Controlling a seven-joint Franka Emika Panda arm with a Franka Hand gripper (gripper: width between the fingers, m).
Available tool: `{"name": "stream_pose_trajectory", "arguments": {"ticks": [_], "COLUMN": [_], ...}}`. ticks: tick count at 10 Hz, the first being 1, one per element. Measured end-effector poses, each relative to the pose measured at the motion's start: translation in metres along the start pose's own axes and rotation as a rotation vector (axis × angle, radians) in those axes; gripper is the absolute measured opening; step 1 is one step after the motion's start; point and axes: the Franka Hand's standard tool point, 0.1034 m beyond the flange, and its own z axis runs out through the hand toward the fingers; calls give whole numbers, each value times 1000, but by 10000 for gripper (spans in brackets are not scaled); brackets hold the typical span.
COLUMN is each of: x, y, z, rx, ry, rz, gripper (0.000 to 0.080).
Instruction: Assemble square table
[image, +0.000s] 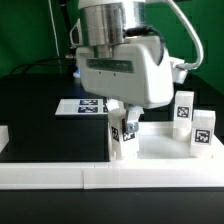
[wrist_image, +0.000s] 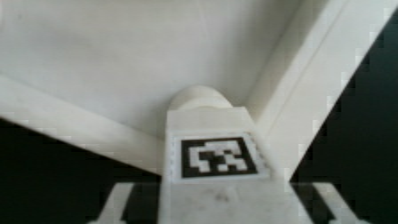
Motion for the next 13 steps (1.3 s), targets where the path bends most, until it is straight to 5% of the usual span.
{"name": "stream_pose_trajectory", "arguments": {"ticks": [4,6,7,8,9,10,13], "x": [-3,-4,-4,-2,1,4,5], "y": [0,0,-1,-3,-1,4,4], "z": [1,2,1,0,2,5,6], "rx": [13,12,12,30,50,53,50], "ry": [-42,-42,-34,-18,-2,-1,5], "rz": [480,453,348,79,-119,-250,-430], "gripper": [291,291,373,557,557,630,649]}}
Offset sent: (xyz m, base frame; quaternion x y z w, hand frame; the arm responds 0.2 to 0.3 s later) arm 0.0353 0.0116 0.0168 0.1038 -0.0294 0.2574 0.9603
